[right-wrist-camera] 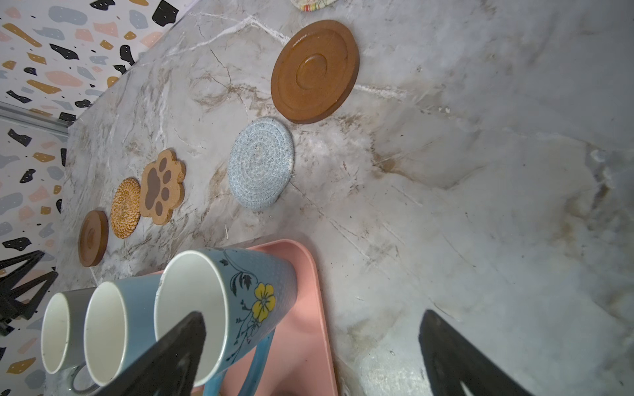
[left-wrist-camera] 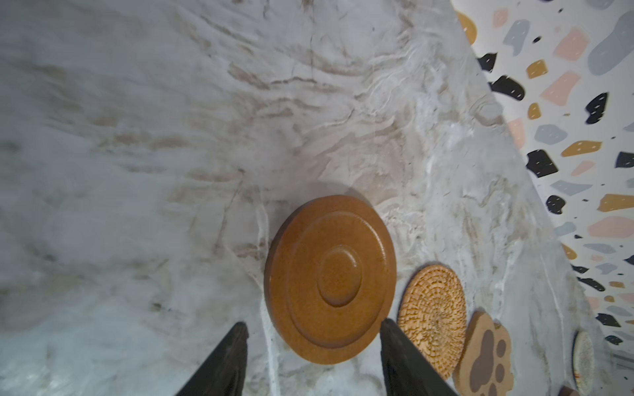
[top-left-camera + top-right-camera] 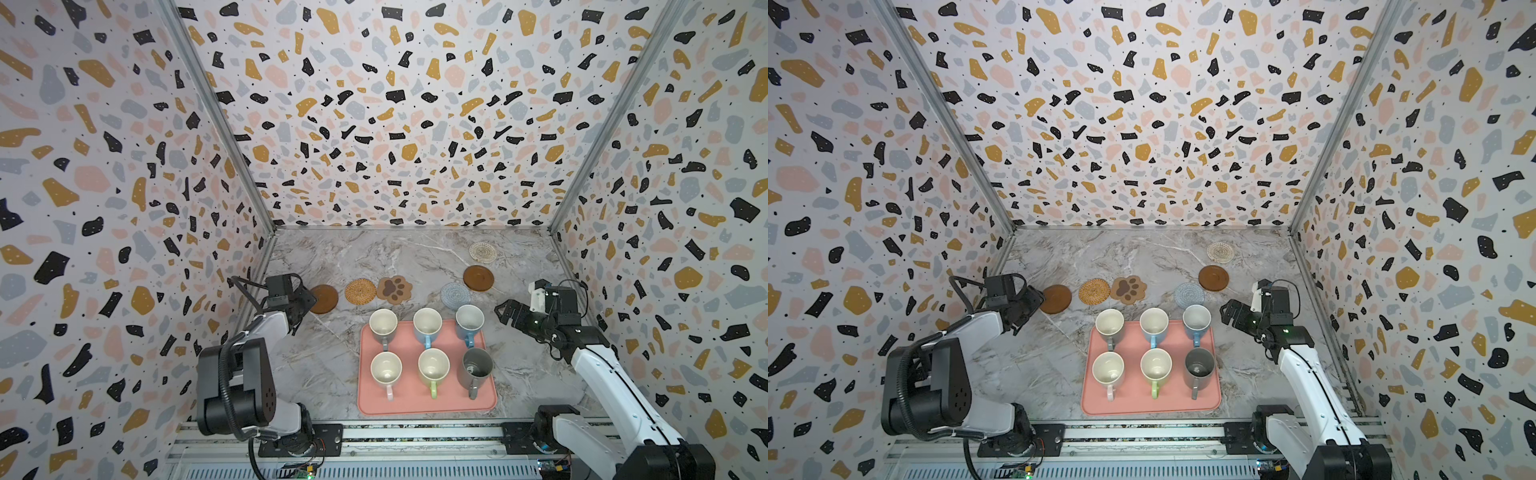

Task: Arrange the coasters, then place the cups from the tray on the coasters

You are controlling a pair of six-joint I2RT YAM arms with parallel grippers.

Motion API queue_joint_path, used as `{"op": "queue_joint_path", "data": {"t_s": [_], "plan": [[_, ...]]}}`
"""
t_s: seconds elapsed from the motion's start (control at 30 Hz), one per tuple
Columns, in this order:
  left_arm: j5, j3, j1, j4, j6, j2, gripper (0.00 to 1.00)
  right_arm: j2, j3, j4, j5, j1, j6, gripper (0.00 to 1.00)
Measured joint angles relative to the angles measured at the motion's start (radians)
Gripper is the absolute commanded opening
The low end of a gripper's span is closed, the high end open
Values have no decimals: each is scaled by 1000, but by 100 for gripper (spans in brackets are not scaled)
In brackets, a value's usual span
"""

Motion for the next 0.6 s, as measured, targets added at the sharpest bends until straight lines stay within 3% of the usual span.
{"op": "queue_joint_path", "data": {"t_s": [0.6], "plan": [[99,-21,0,107,42,130,42,24,19,-13,53,45,26,99]]}}
